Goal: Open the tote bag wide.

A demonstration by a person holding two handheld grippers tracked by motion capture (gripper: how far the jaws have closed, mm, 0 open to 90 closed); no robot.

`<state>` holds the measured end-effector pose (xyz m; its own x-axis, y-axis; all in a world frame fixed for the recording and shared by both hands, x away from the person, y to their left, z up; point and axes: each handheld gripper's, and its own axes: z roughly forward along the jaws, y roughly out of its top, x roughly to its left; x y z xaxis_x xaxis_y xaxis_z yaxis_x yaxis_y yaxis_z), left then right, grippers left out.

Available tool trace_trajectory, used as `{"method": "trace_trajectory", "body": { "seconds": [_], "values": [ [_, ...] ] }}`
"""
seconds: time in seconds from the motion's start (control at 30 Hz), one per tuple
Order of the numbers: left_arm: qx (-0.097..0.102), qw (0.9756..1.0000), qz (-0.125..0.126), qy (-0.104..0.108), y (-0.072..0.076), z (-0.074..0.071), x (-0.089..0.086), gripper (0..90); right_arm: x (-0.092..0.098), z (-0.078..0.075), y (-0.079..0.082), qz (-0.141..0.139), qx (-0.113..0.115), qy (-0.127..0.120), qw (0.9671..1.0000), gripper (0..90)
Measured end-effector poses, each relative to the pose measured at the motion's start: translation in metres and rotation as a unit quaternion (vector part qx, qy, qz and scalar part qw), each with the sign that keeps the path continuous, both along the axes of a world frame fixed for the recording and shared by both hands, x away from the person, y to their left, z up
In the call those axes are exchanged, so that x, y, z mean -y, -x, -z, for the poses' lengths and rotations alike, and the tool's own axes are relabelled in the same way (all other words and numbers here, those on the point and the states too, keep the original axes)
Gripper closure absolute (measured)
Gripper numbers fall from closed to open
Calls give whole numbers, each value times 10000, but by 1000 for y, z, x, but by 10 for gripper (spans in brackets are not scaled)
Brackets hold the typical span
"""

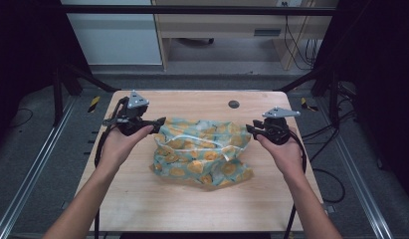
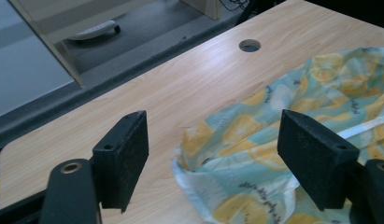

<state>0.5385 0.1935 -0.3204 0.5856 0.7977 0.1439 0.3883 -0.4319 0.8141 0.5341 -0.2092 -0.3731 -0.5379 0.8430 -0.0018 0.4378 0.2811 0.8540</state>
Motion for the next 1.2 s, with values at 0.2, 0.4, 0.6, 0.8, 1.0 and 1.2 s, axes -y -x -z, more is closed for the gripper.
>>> {"method": "trace_trajectory", "body": {
  "seconds": [0.2, 0.4, 0.6, 0.8, 1.0, 1.2],
  "values": [
    [-53, 9998, 211, -50, 5, 3, 14, 261, -5, 2, -2, -117, -16, 7, 9999, 650],
    [-128, 9991, 405, -55, 7, 5, 27, 230, -7, 6, -10, -173, -90, 16, 9998, 641],
    [-199, 9982, 539, -141, 2, 4, 34, 165, -11, 10, -33, -110, -307, 93, 9994, 515],
    [-226, 9968, 763, -34, -3, 1, 40, 125, -15, 14, -55, -103, -505, 216, 9984, 493],
    [-231, 9970, 739, -39, -2, 1, 48, 125, -20, 28, -76, -210, -834, 318, 9958, 472],
    [-294, 9967, 759, -39, -2, 2, 51, 125, -23, 40, -90, -269, -1105, 292, 9931, 455]
  ]
}}
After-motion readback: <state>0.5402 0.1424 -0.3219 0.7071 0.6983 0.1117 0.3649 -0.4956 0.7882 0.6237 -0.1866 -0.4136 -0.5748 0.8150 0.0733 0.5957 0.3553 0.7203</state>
